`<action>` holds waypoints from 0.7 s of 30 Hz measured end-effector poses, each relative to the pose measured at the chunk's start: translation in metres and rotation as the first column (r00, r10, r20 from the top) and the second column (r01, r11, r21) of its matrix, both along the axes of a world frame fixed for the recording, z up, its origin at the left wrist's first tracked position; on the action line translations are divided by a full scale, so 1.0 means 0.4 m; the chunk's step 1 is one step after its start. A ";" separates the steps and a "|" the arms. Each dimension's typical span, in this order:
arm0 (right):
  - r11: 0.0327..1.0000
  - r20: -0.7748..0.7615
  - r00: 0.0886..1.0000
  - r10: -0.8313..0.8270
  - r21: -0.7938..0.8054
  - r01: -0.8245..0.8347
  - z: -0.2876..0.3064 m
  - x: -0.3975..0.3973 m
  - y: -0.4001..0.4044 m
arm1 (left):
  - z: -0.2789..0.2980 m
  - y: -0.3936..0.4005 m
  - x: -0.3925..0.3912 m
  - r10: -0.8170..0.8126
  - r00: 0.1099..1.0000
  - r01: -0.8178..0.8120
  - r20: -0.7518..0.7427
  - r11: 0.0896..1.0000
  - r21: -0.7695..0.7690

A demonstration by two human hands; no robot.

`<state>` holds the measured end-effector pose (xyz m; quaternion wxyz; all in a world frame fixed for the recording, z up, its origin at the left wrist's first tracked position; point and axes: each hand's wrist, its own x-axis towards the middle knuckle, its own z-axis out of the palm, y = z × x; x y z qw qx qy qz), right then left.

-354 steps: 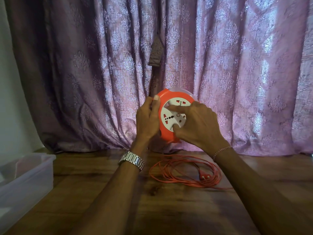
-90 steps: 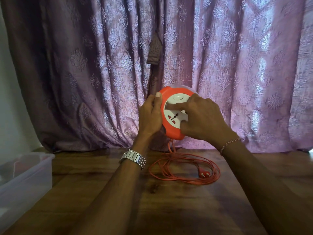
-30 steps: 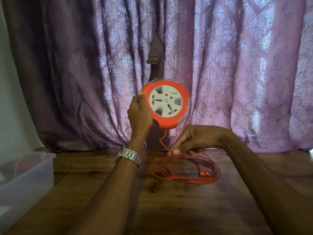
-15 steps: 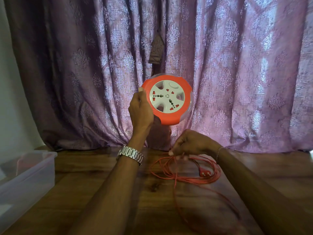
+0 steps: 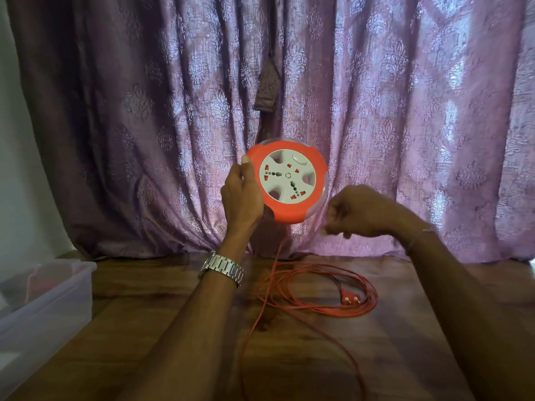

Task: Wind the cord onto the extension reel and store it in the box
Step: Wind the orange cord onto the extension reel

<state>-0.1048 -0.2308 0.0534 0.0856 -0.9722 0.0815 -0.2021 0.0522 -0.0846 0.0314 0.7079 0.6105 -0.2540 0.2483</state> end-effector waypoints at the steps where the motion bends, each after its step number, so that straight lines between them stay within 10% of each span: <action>1: 0.996 0.114 0.993 -0.034 -0.076 0.042 0.021 -0.018 0.005 | -0.001 -0.001 0.001 -0.004 1.000 0.004 0.006 1.000 0.008; 5: 0.968 0.472 0.877 0.095 -0.250 0.030 0.063 -0.061 0.045 | -0.009 -0.012 0.006 -0.059 0.998 0.059 0.017 0.998 0.018; 9: 0.915 0.350 0.897 0.272 -0.383 -0.128 0.046 -0.030 0.071 | -0.008 -0.017 -0.003 -0.108 0.994 0.108 0.012 0.994 0.028; 21: 0.854 0.230 0.964 0.132 -0.521 0.007 0.022 -0.017 0.102 | -0.011 -0.016 -0.022 -0.255 0.964 0.249 0.078 0.965 0.084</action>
